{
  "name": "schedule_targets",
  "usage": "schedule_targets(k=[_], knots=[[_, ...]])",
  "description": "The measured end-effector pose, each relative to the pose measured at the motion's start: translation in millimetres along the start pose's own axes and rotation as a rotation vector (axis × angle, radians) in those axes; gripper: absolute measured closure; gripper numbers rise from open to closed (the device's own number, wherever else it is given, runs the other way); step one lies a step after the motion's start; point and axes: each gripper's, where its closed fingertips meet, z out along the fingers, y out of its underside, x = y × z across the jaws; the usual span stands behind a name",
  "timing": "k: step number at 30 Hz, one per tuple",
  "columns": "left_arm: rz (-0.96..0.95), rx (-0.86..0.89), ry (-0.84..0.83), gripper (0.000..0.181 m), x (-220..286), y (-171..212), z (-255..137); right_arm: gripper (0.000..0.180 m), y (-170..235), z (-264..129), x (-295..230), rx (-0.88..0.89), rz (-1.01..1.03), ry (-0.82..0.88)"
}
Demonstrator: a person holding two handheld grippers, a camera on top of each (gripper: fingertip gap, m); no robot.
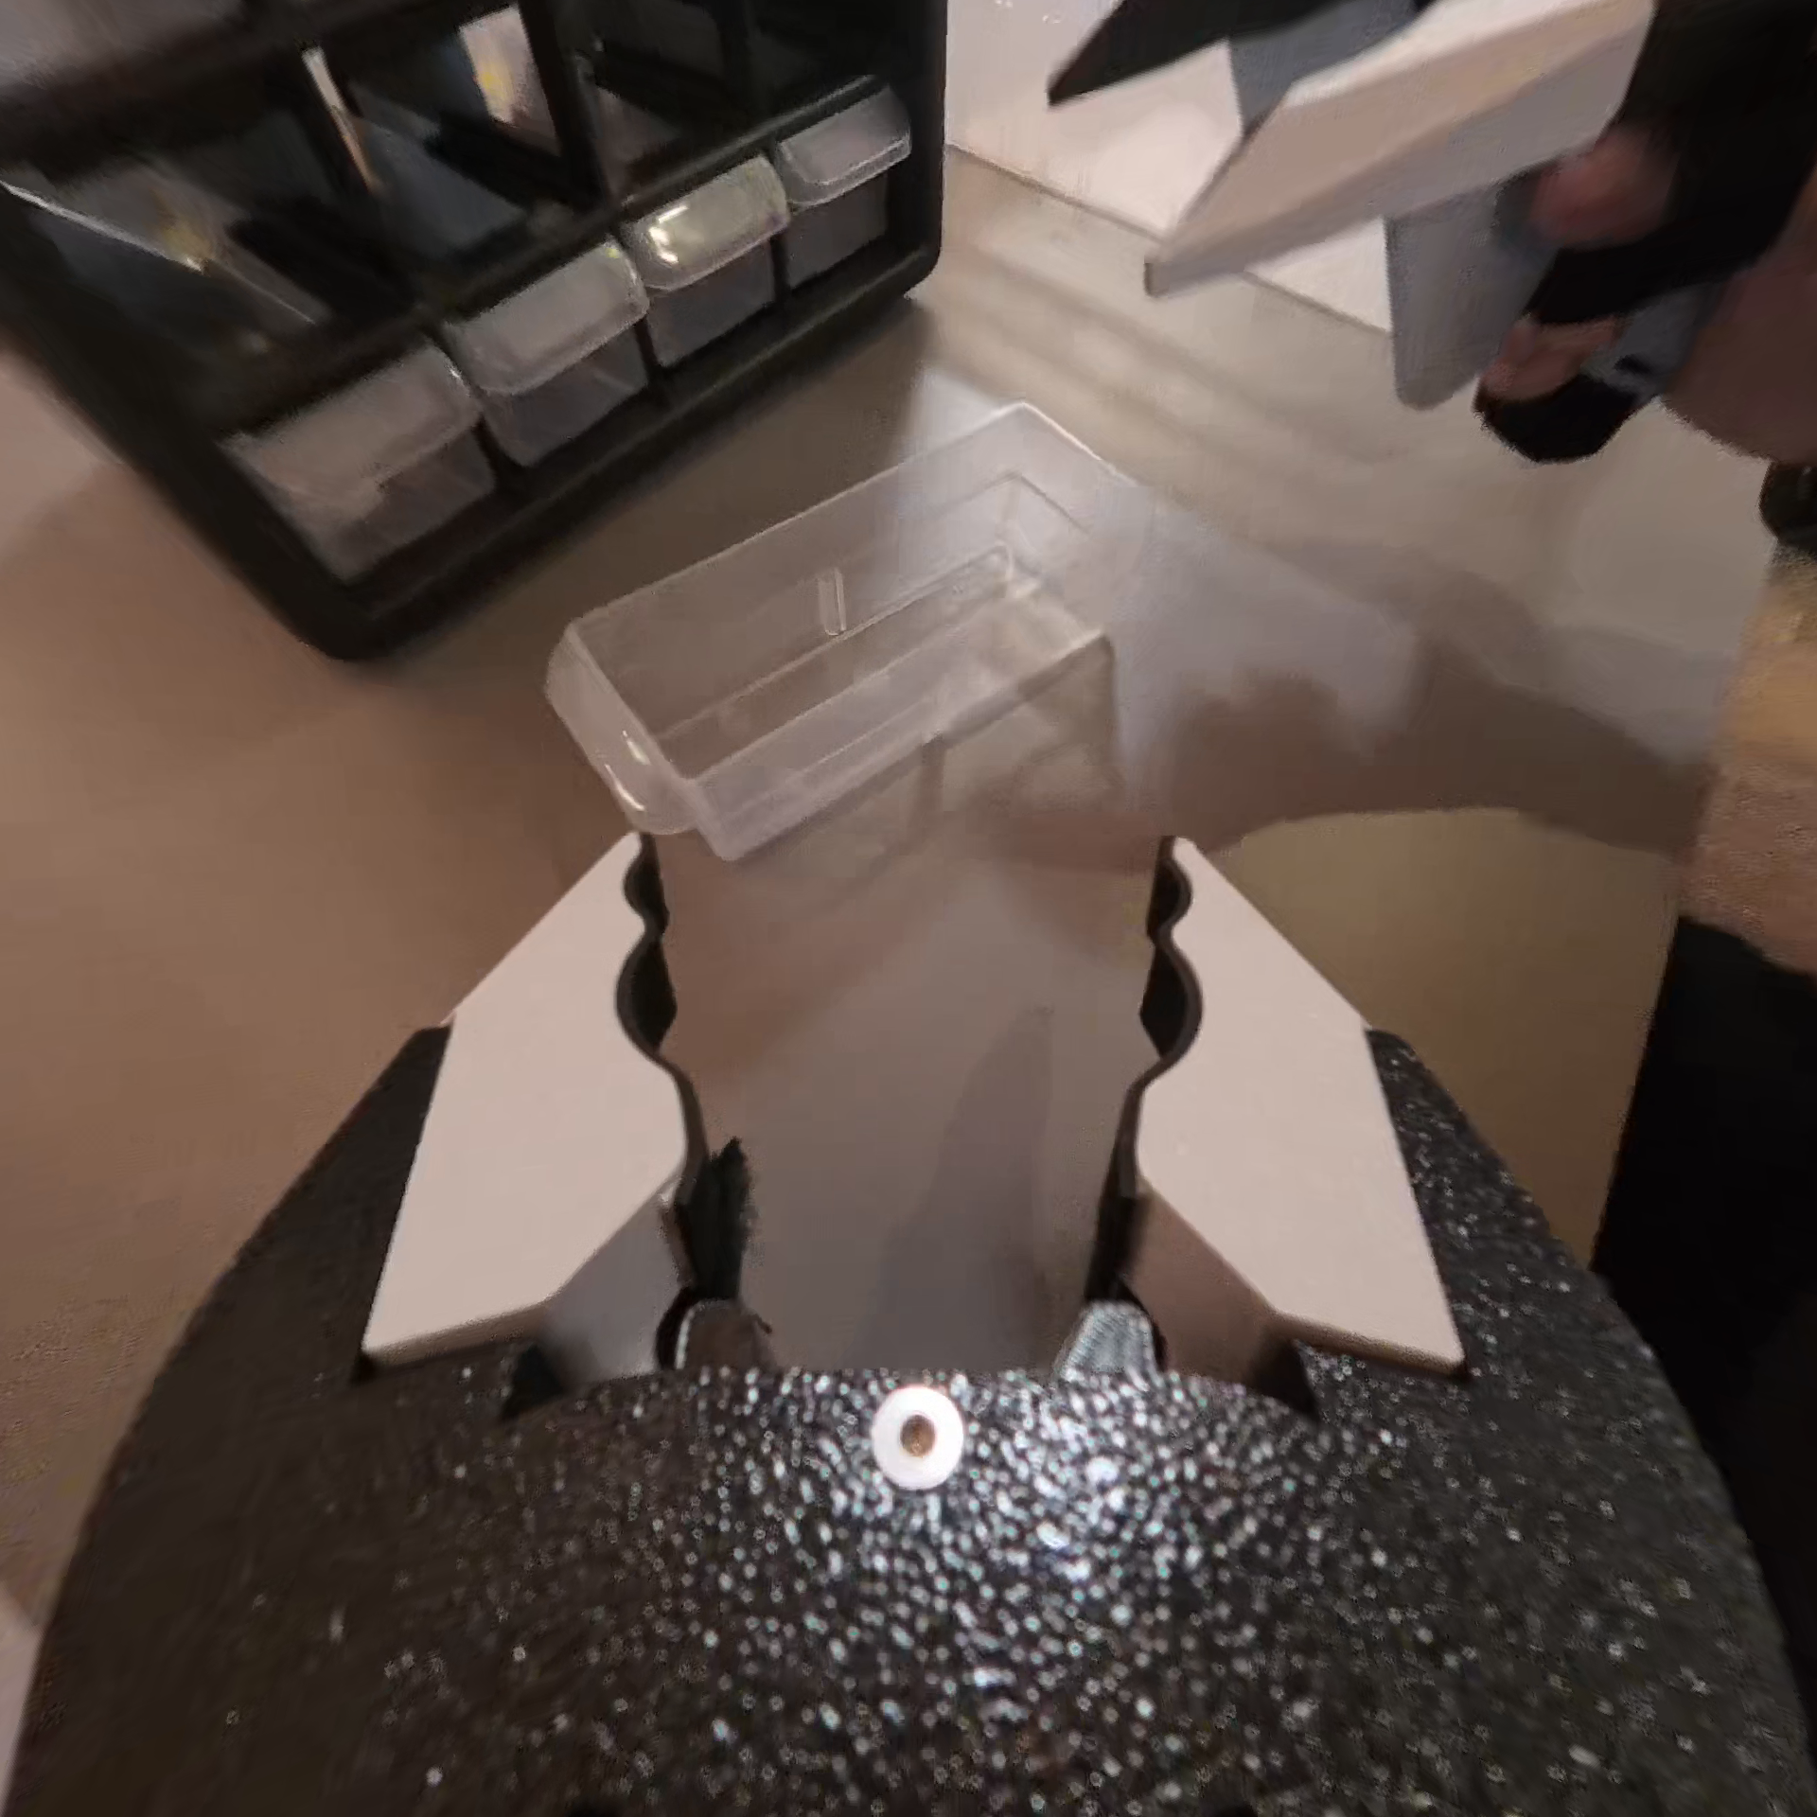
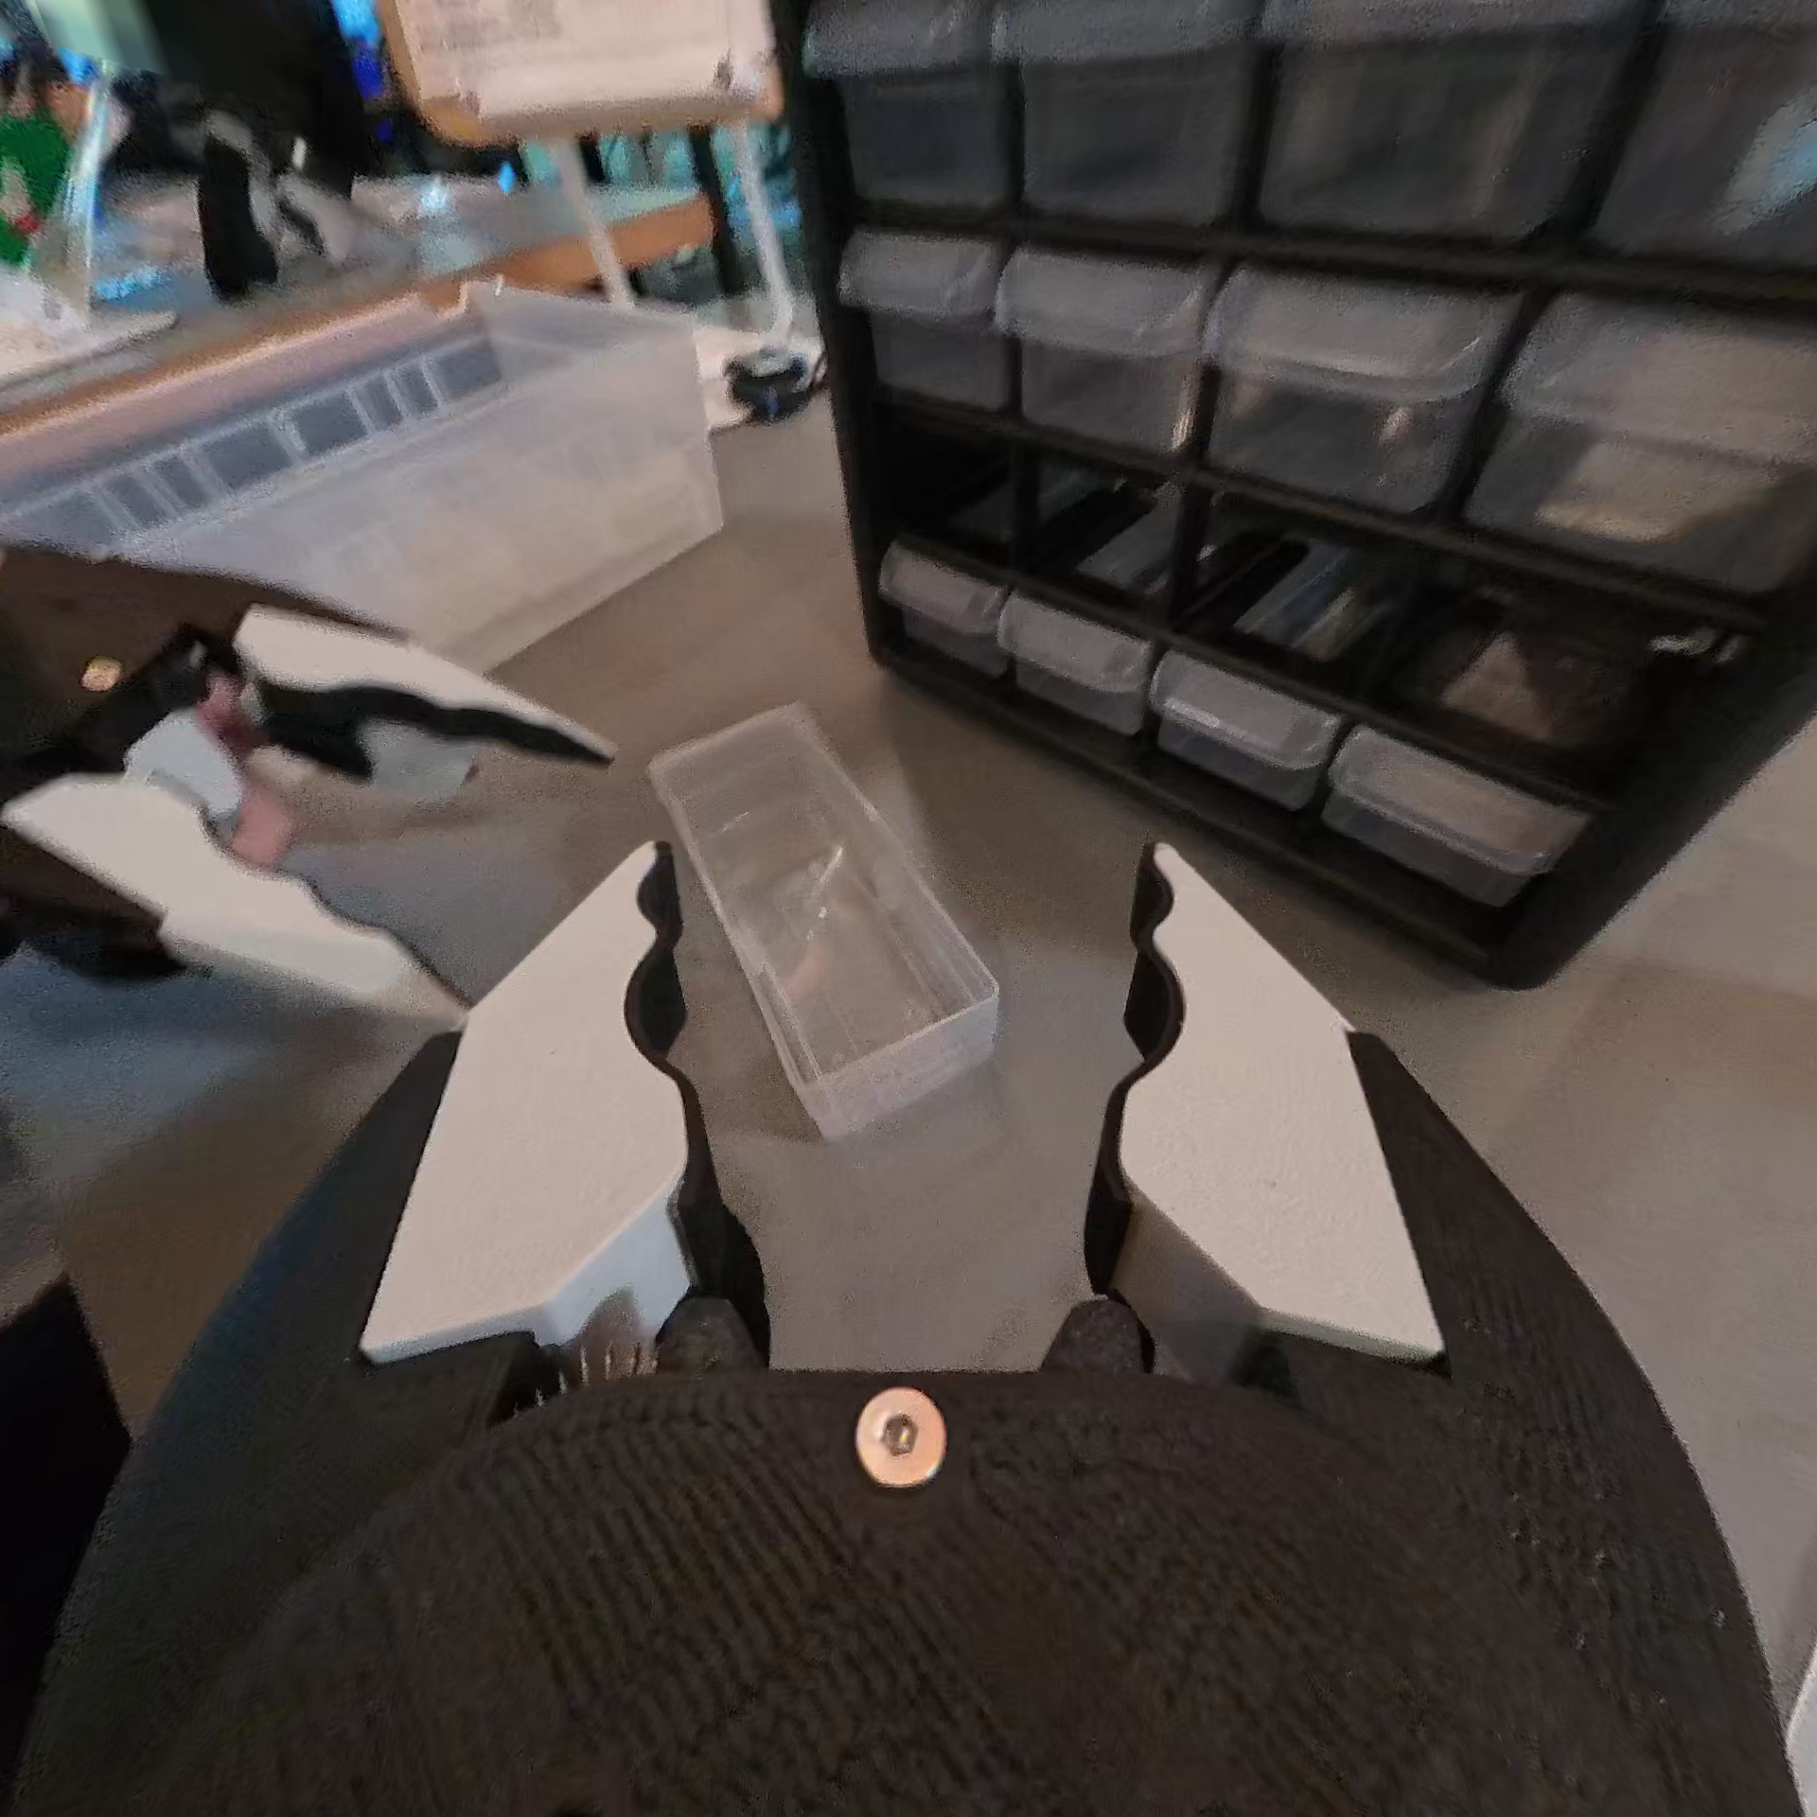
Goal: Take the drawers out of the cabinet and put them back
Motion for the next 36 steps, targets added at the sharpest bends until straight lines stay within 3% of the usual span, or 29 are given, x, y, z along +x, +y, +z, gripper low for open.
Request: schedule_targets(k=[5,10,15,19,21,23,25,30,36], knots=[[0.014,-0.02,0.035,0.083,5,4,10,0.062,41,10,-32,-0.155,-0.206,-0.106],[0.044,-0.035,0.061,0.087,15,6,11,0.06,55,24,-32,-0.245,-0.344,-0.014],[0.076,-0.023,0.031,0.089,13,4,3,0.068,60,20,-16,-0.289,-0.347,0.044],[0.115,0.001,-0.005,0.091,4,-1,-3,0.076,57,3,23,-0.306,-0.312,0.191],[0.176,0.021,-0.028,0.091,0,-5,-5,0.076,48,0,23,-0.254,-0.269,0.156],[0.264,0.047,-0.089,0.077,-8,-10,-7,0.078,38,2,10,-0.192,-0.267,0.06],[0.385,0.063,-0.162,0.076,-15,-14,-9,0.09,40,7,-3,-0.209,-0.34,-0.017],[0.518,0.027,-0.15,0.088,-7,0,3,0.115,55,42,-25,-0.268,-0.525,-0.114],[0.724,0.0,-0.235,0.107,-6,3,16,0.121,69,63,-33,-0.325,-0.538,-0.129]])
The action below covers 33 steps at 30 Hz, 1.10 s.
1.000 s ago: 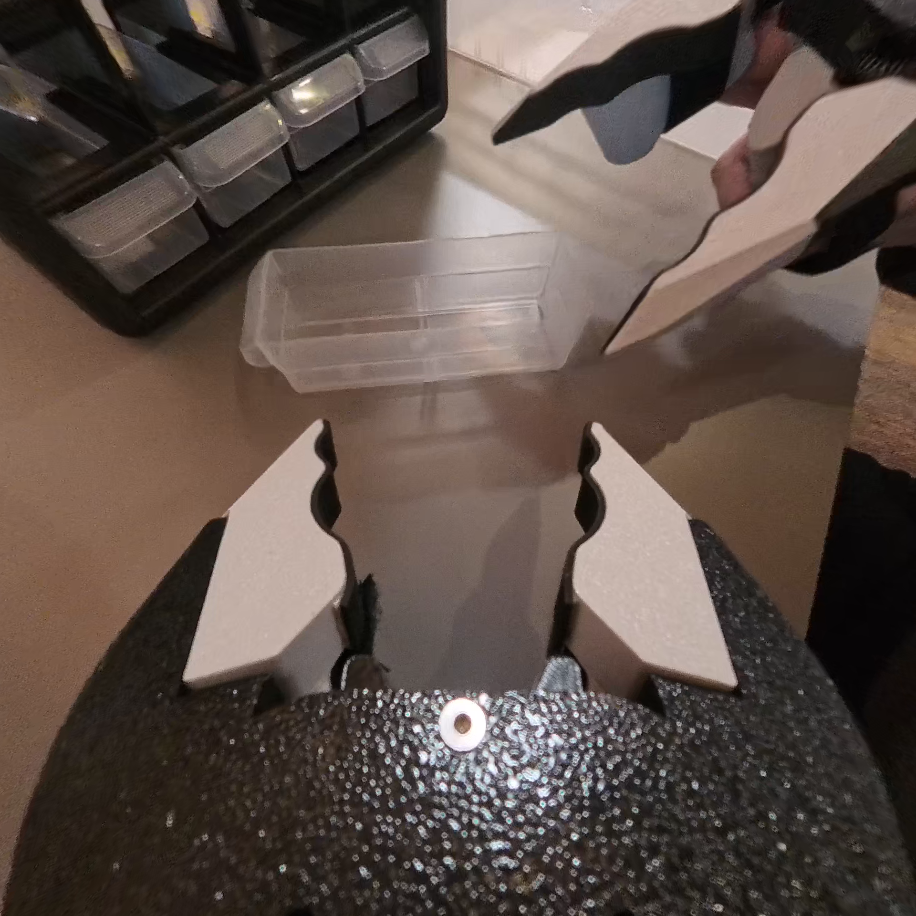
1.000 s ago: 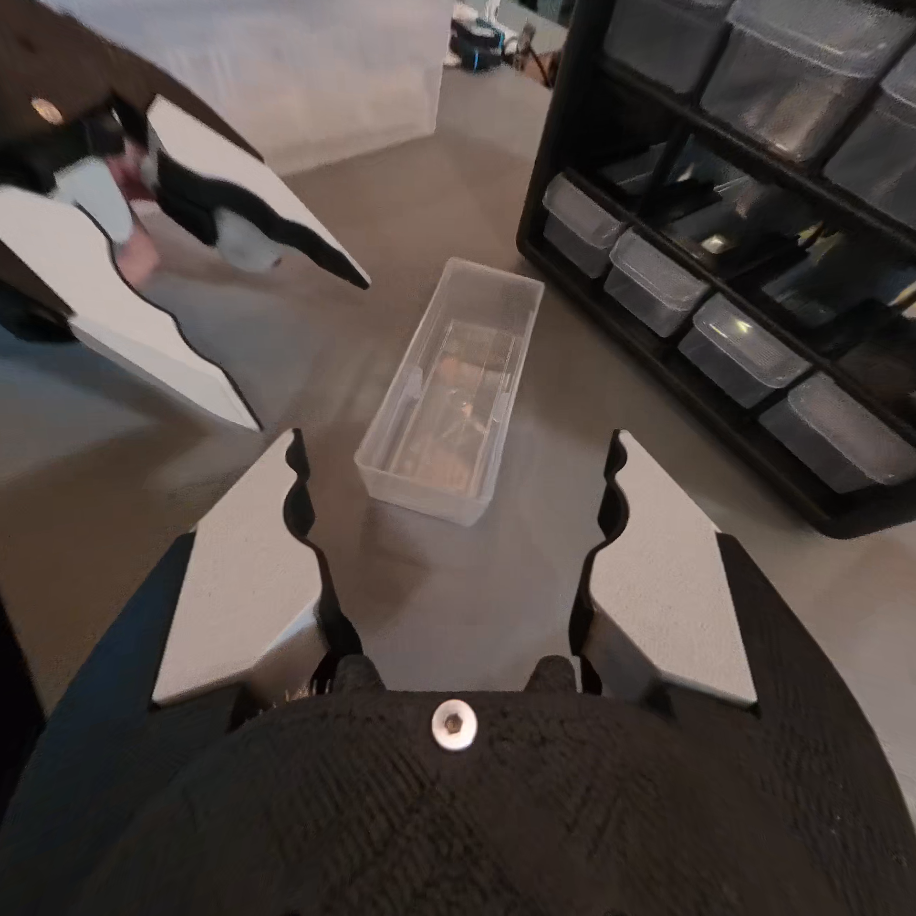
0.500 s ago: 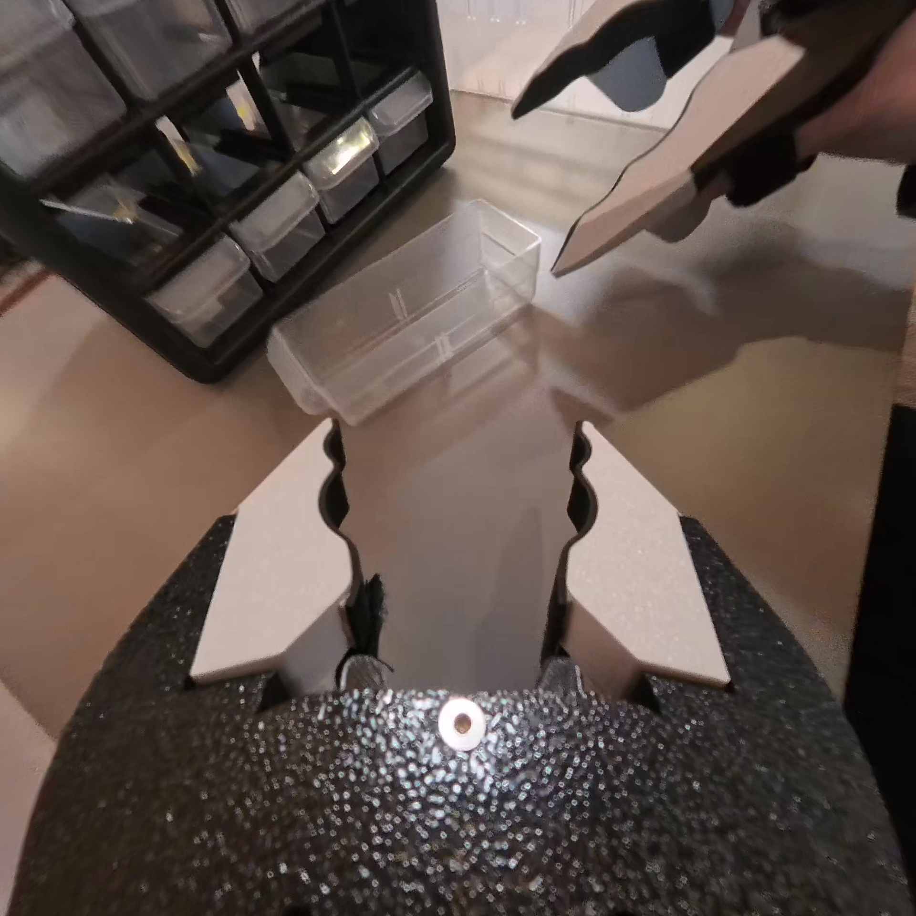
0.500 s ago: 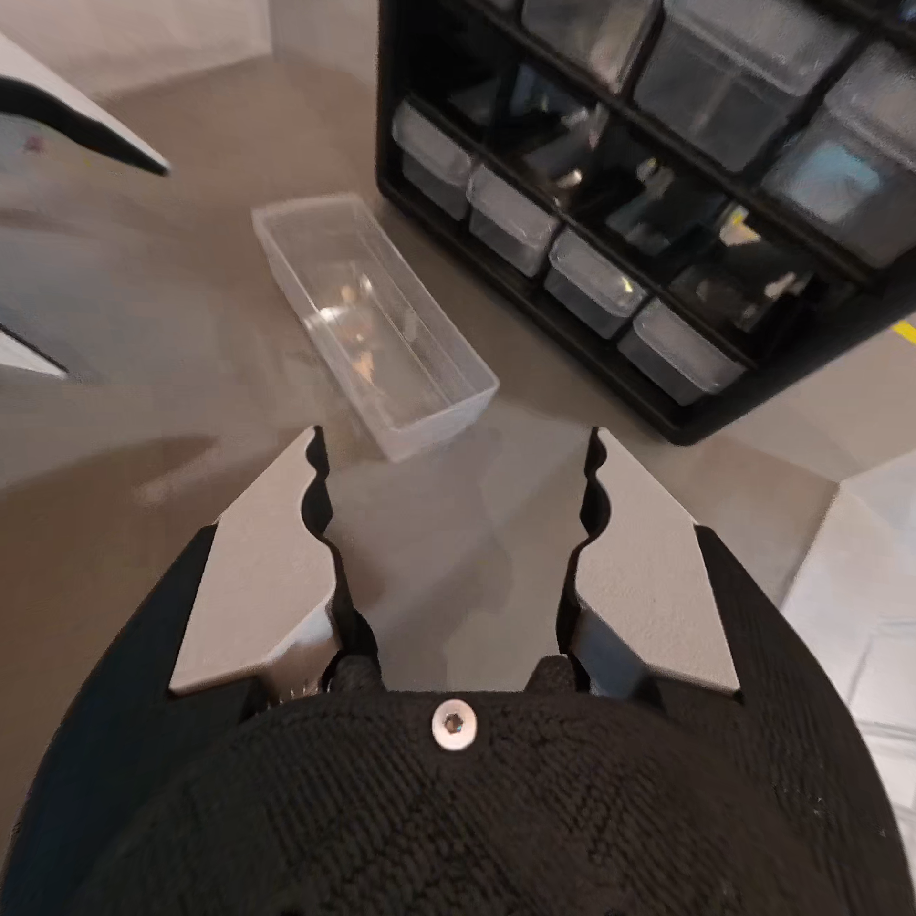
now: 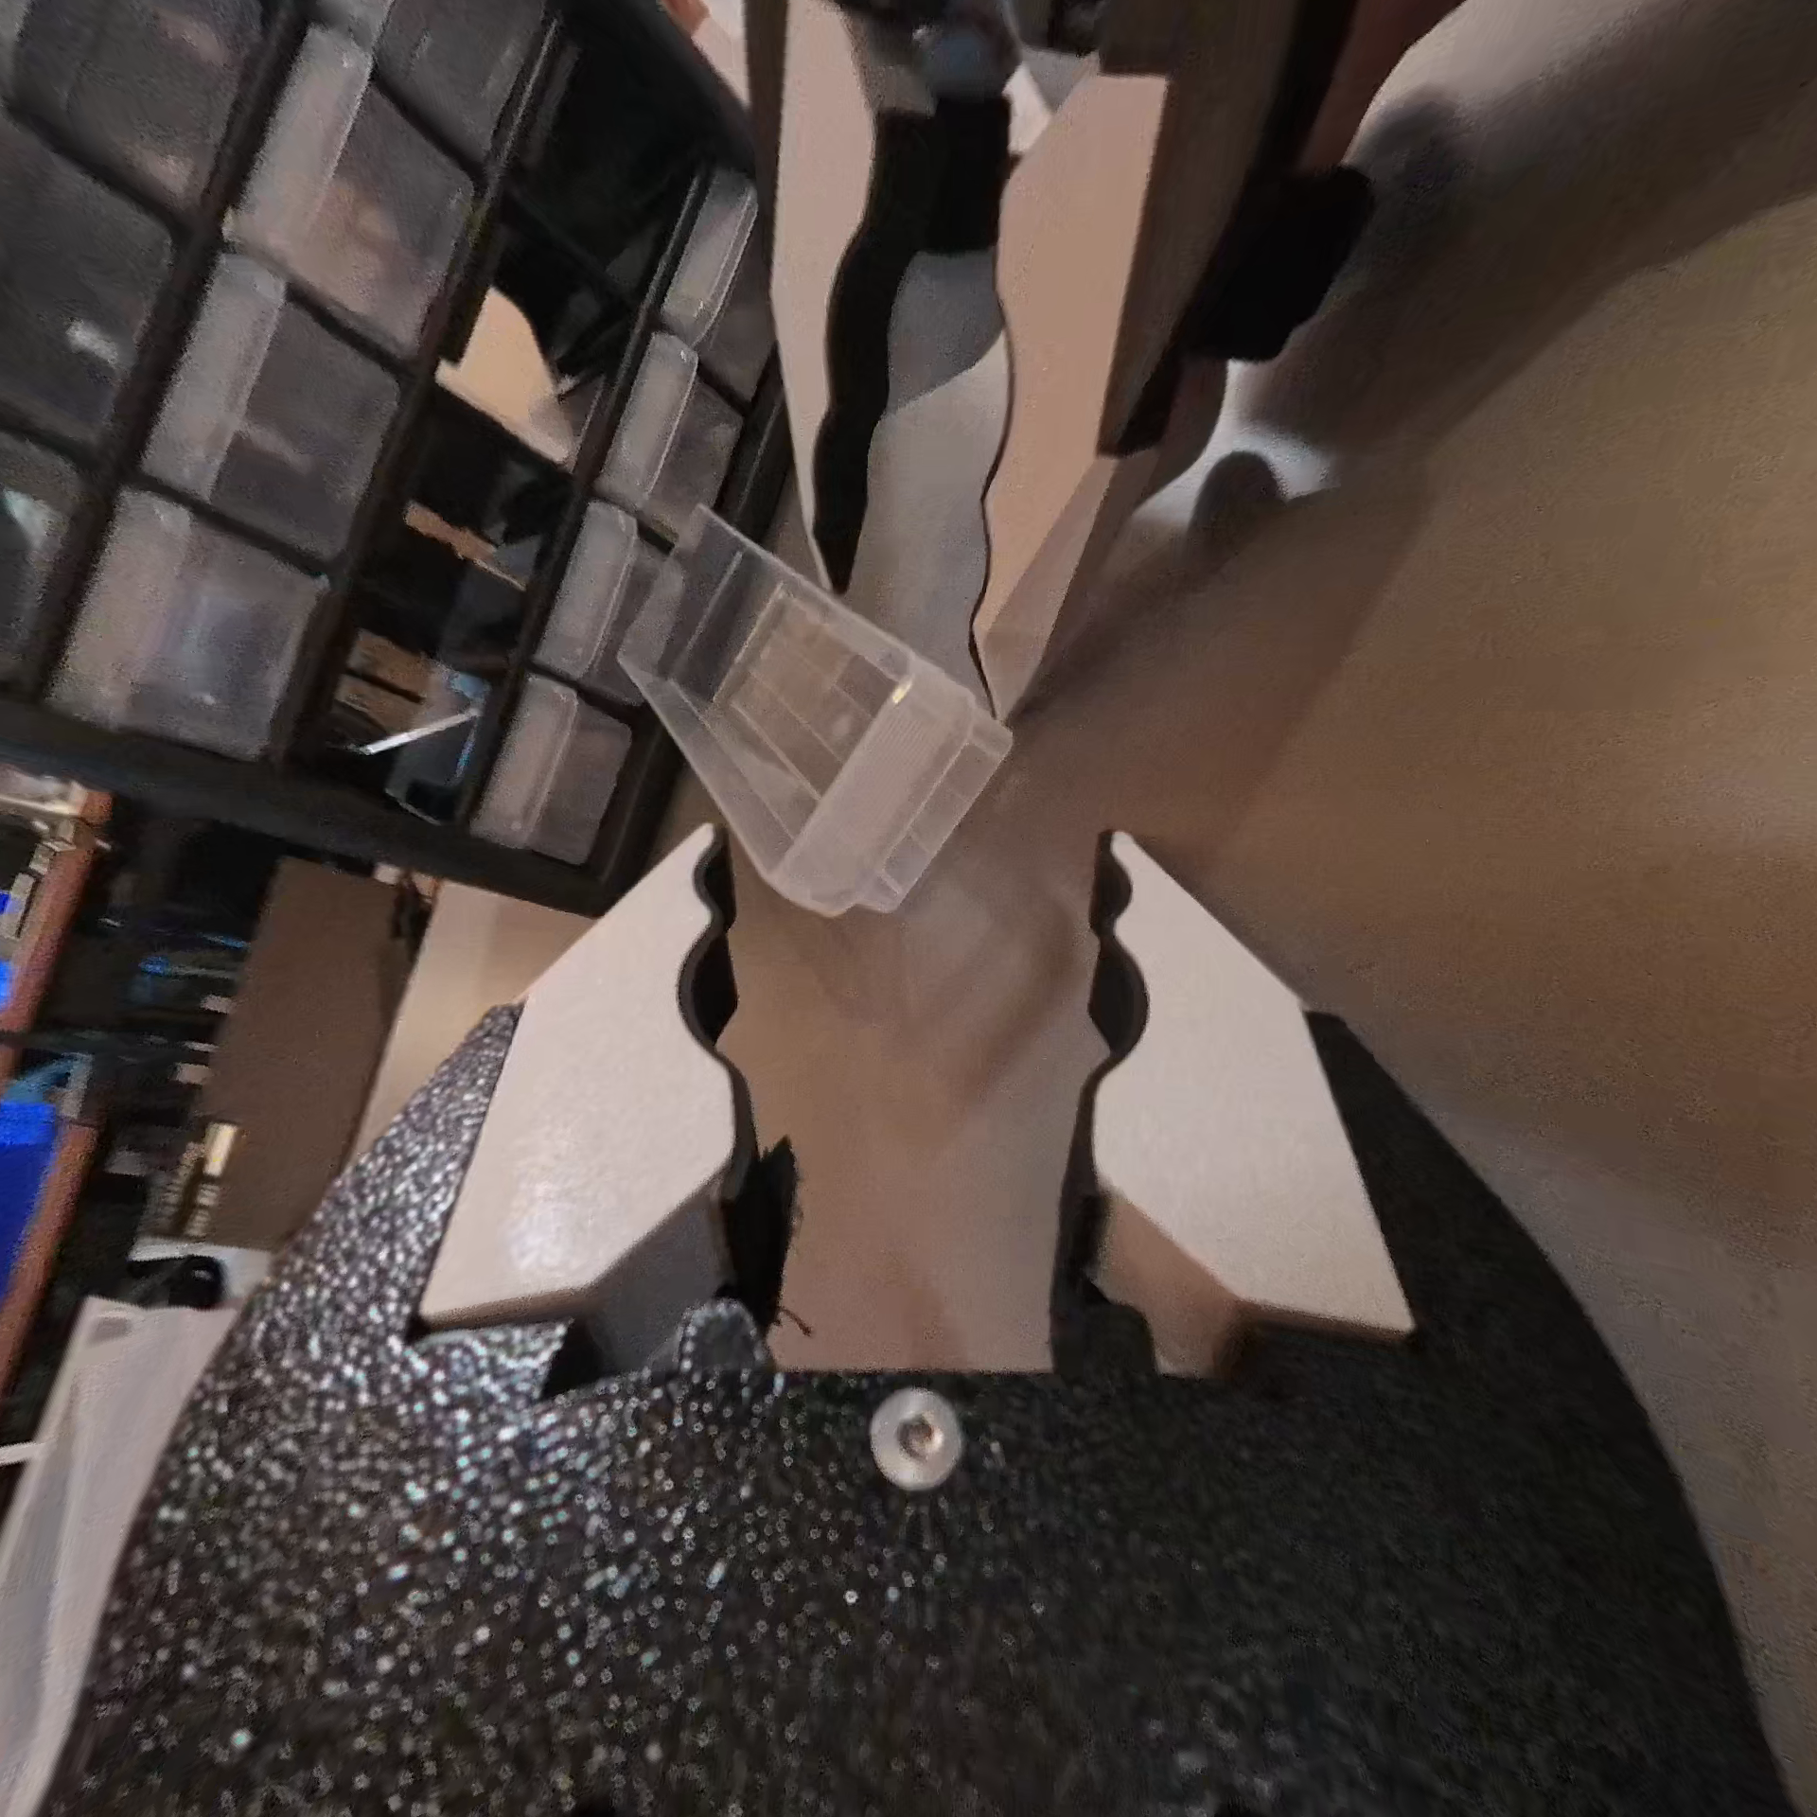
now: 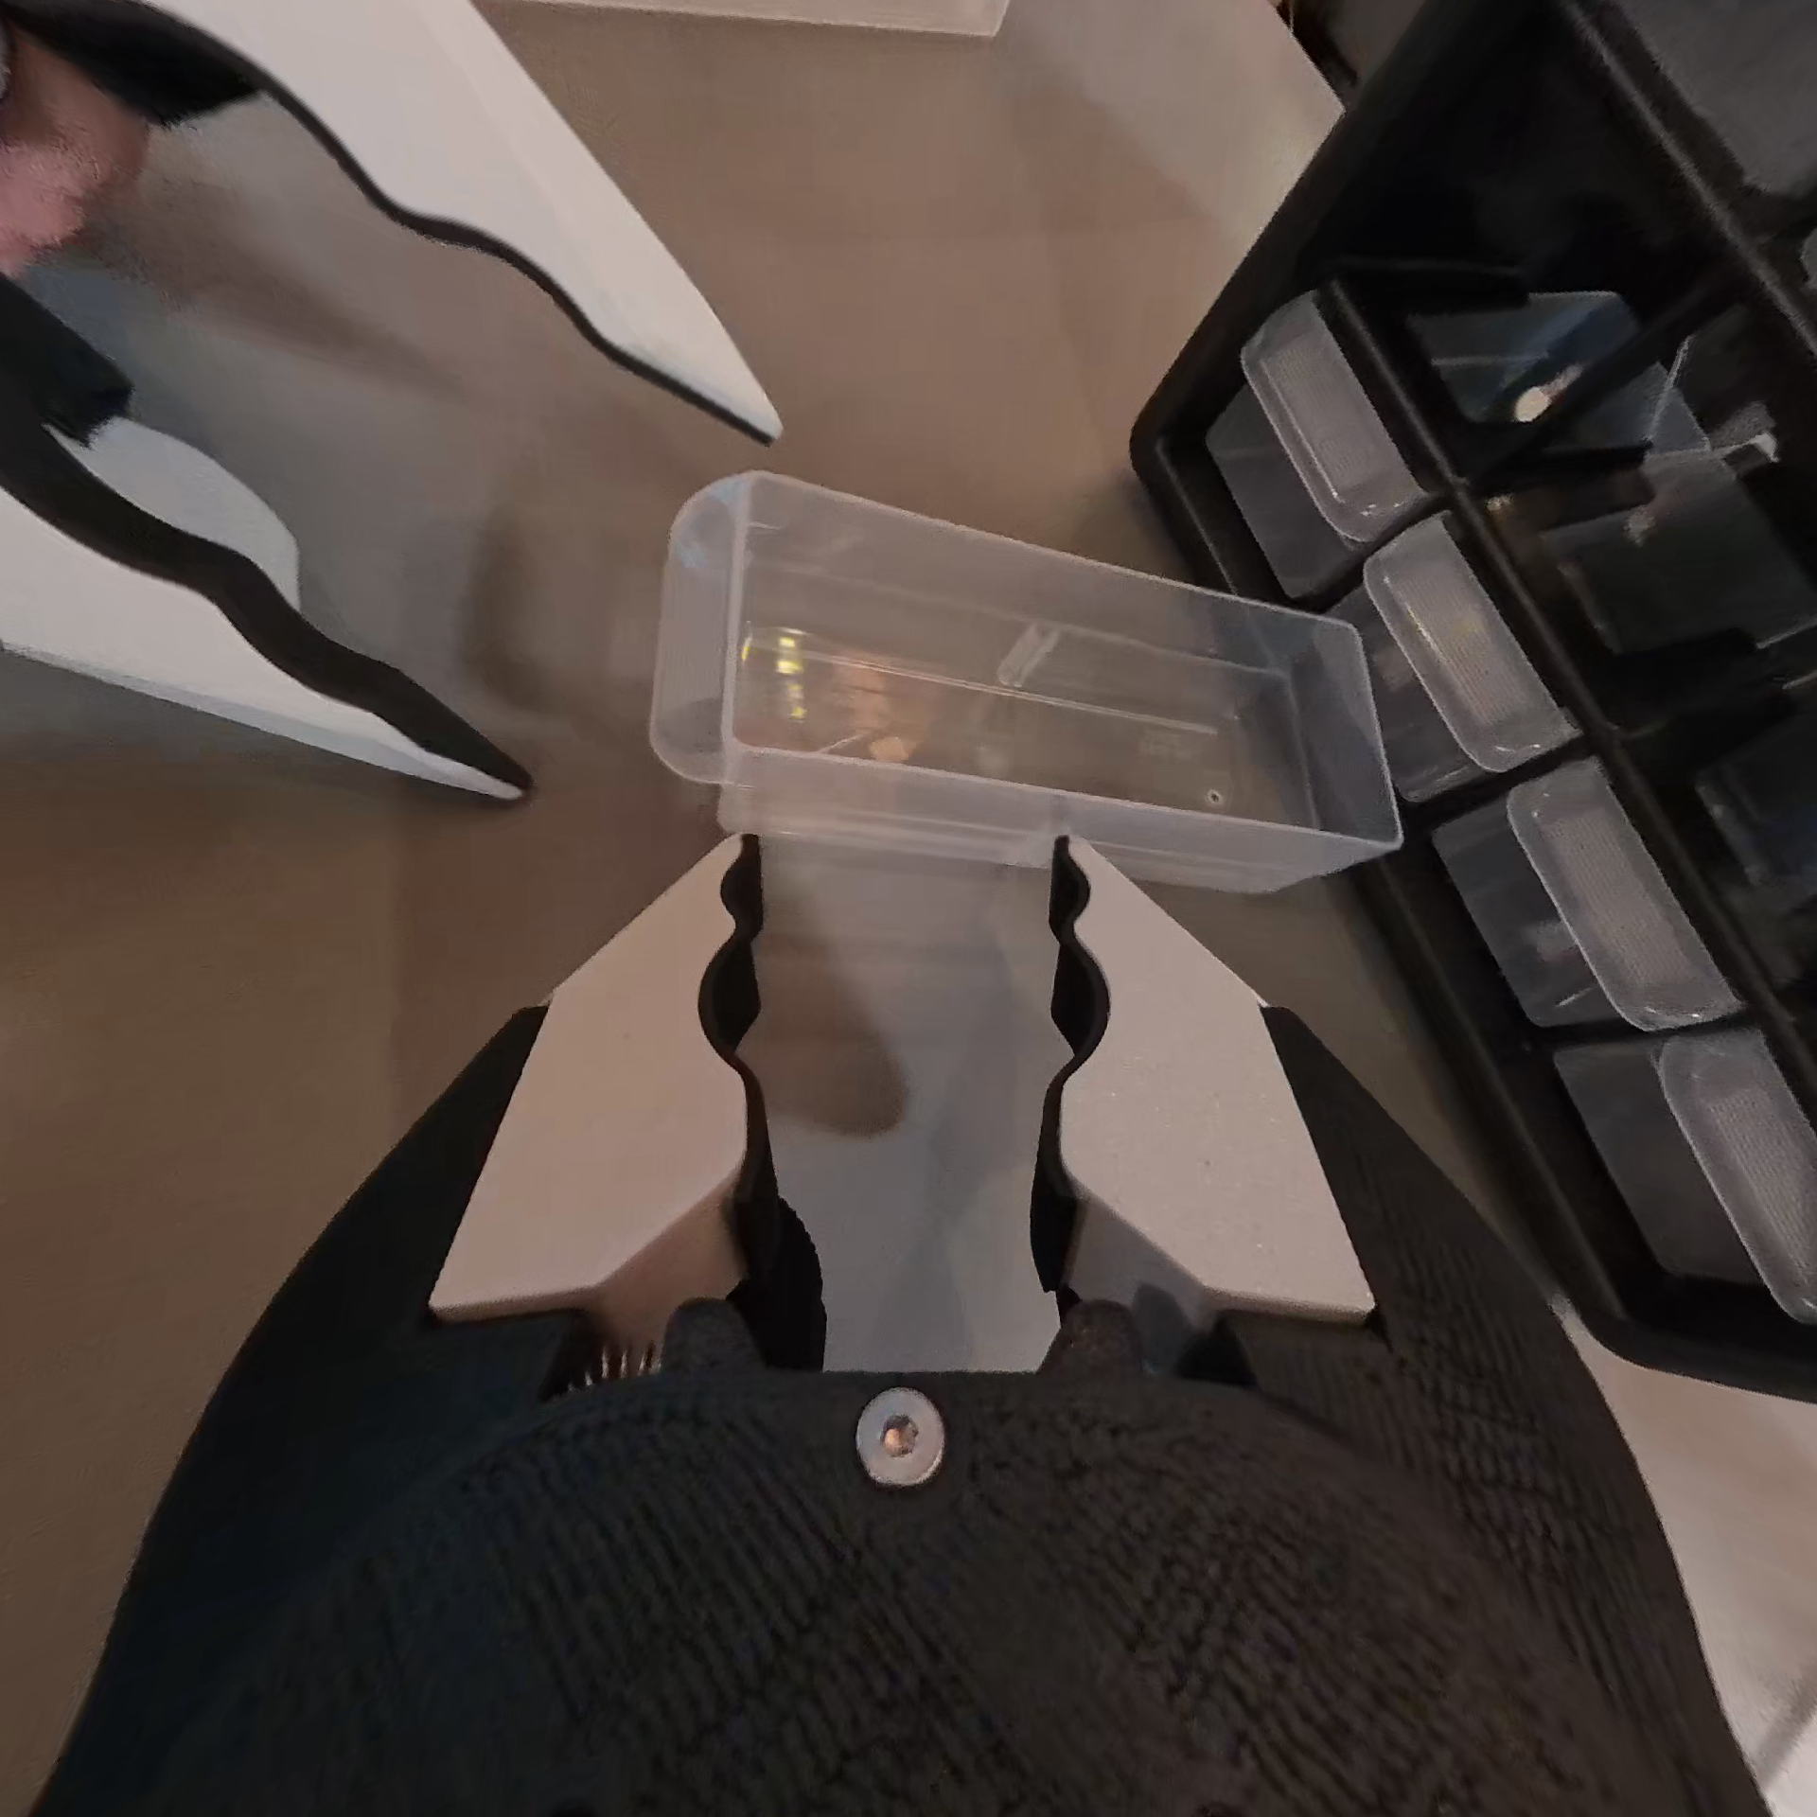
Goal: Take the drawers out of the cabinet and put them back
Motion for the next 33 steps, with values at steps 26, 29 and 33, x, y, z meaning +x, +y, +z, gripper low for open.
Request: schedule_targets(k=[26,29,33], knots=[[0.45,-0.019,-0.083,0.147,-22,13,32,0.127,-114,-138,242,0.415,0.07,0.446],[0.485,-0.02,-0.114,0.152,-24,13,31,0.138,-112,-135,248,0.471,0.142,0.414],[0.5,-0.004,-0.124,0.154,-21,9,29,0.133,-104,-125,252,0.514,0.197,0.338]])
